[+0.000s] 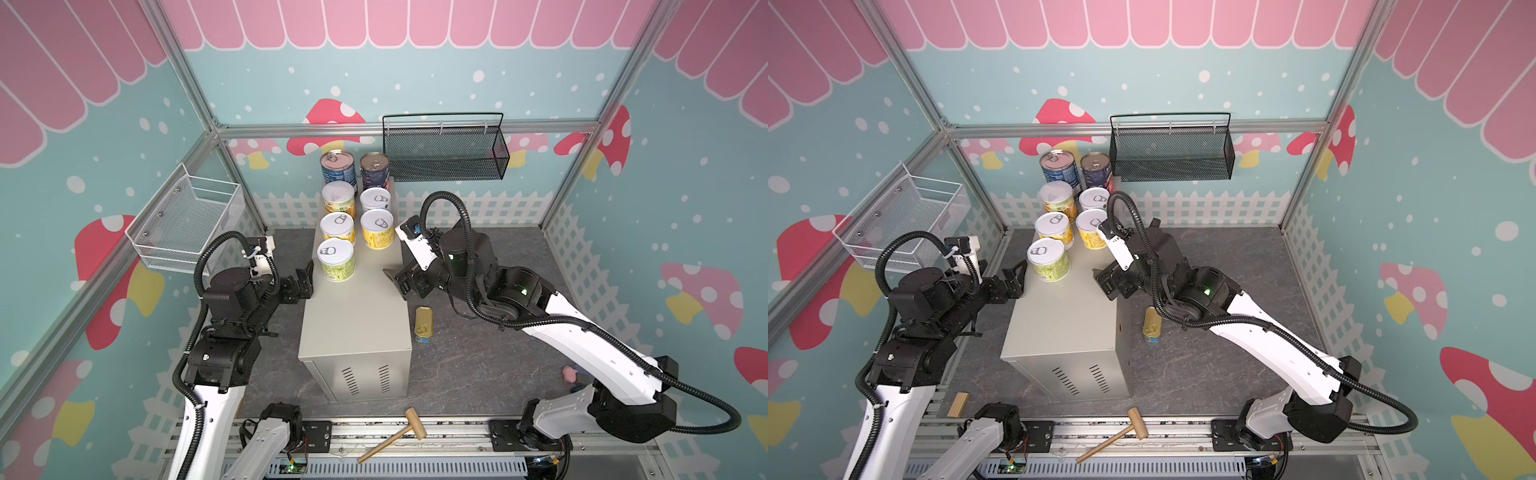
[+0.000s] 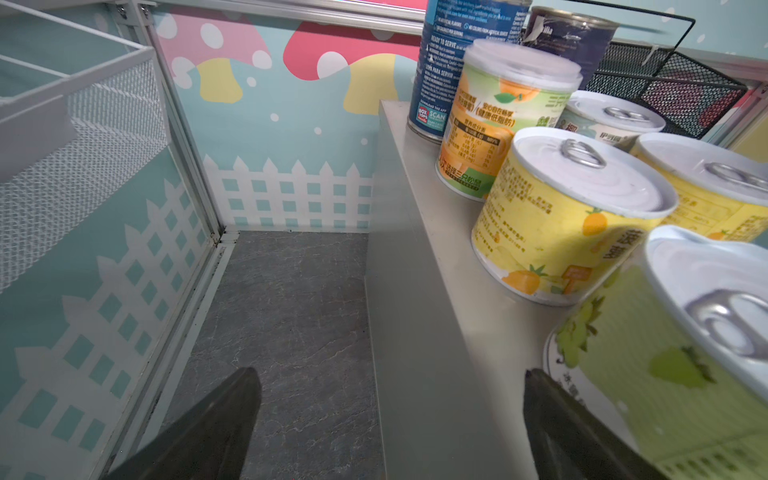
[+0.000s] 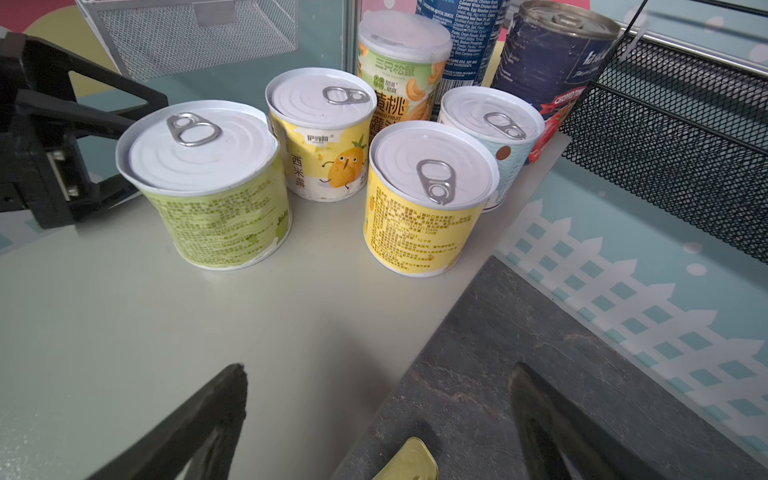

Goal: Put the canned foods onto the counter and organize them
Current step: 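Lower the right gripper to the gold tin on the floor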

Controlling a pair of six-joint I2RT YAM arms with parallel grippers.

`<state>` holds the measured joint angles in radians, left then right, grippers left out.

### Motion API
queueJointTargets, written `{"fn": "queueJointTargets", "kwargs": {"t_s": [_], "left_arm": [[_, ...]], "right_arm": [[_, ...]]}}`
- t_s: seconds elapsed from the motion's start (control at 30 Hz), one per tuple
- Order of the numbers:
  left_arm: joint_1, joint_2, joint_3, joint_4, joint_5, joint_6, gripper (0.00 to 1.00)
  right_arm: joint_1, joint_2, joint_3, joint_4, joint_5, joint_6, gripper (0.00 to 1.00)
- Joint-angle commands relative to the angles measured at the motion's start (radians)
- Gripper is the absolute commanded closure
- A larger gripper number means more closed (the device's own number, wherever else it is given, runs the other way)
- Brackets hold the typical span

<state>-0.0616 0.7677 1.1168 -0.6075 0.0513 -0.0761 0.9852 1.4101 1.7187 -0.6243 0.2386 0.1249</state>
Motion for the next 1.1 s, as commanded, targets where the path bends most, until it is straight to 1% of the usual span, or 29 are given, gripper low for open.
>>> {"fn": "queueJointTargets", "kwargs": {"t_s": [0.0,0.07,0.13,0.3,0.4,0.47,0.6,0.7,0.87,0.97,1.07], "left_arm": [[0.006,-0.02,-0.013,0.014,-0.052,-0.006,0.0],[0.006,-0.034,-0.016,0.022,-0.071,-0.002,0.0],[0.006,-0.044,-0.011,0.025,-0.067,0.003,0.0],[0.004,-0.056,0.027,-0.012,-0.022,0.02,0.0],[-0.002,-0.066,0.043,-0.041,0.057,0.045,0.0],[-0.002,-0.078,0.053,-0.054,0.122,0.047,0.0],[-0.003,-0.078,0.103,-0.112,0.207,0.055,0.0],[-0.006,-0.053,0.173,-0.206,0.248,0.068,0.0],[-0.014,-0.077,0.207,-0.242,0.304,0.067,0.0],[-0.017,-0.085,0.209,-0.248,0.324,0.067,0.0],[-0.016,-0.086,0.203,-0.246,0.33,0.065,0.0]], "right_arm": [[-0.012,-0.015,-0.004,-0.025,0.06,0.03,0.0],[-0.038,-0.012,0.008,-0.067,0.09,0.076,0.01],[-0.071,-0.031,-0.008,-0.081,0.094,0.113,0.0],[-0.187,-0.114,-0.103,-0.097,0.04,0.197,0.01],[-0.244,-0.144,-0.178,-0.135,0.015,0.227,0.0],[-0.264,-0.158,-0.247,-0.151,0.014,0.243,0.01],[-0.299,-0.194,-0.408,-0.14,-0.027,0.277,0.0],[-0.309,-0.227,-0.549,-0.088,-0.074,0.305,0.0],[-0.312,-0.233,-0.82,0.077,-0.19,0.339,0.0],[-0.311,-0.208,-0.922,0.187,-0.241,0.359,0.01],[-0.309,-0.18,-0.96,0.278,-0.28,0.379,0.01]]}}
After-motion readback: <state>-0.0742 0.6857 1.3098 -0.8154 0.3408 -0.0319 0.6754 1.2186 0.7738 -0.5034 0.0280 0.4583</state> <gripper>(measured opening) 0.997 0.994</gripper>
